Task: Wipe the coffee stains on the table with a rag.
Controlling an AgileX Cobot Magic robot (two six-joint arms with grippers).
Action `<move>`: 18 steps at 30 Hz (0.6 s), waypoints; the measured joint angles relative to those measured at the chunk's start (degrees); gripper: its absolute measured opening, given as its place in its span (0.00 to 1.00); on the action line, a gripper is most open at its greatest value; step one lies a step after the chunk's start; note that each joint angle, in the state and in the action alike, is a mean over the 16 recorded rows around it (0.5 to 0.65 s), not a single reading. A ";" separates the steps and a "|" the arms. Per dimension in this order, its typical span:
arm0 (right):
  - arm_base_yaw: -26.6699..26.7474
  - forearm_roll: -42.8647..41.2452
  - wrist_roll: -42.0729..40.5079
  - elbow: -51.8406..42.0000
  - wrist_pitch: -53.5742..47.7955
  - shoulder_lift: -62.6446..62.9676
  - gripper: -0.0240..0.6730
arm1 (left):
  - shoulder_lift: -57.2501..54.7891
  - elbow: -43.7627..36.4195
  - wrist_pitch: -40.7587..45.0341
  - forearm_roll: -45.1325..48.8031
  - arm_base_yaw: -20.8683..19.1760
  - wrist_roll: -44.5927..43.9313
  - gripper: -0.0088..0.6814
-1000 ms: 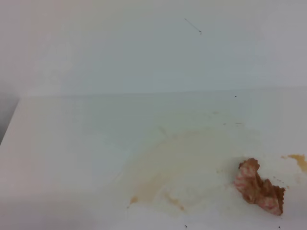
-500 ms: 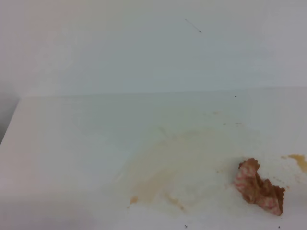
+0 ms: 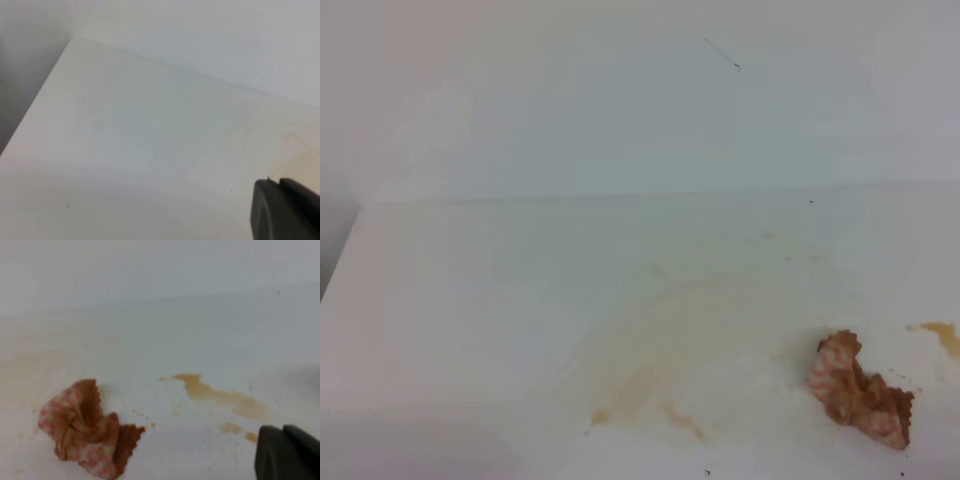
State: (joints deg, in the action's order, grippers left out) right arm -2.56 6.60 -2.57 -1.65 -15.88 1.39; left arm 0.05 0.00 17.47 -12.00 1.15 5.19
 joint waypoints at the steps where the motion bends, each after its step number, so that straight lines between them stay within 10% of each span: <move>1: 0.00 -0.85 1.21 0.10 -0.77 -0.05 0.03 | 0.00 0.00 0.05 0.00 0.00 0.00 0.01; 18: 0.00 -2.90 4.02 0.15 -3.39 -0.05 0.03 | 0.00 0.00 0.43 0.00 0.00 -0.02 0.01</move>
State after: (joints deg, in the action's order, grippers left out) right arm -2.56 3.70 1.45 -1.50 -19.27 1.34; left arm 0.05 0.00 17.90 -12.00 1.15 5.17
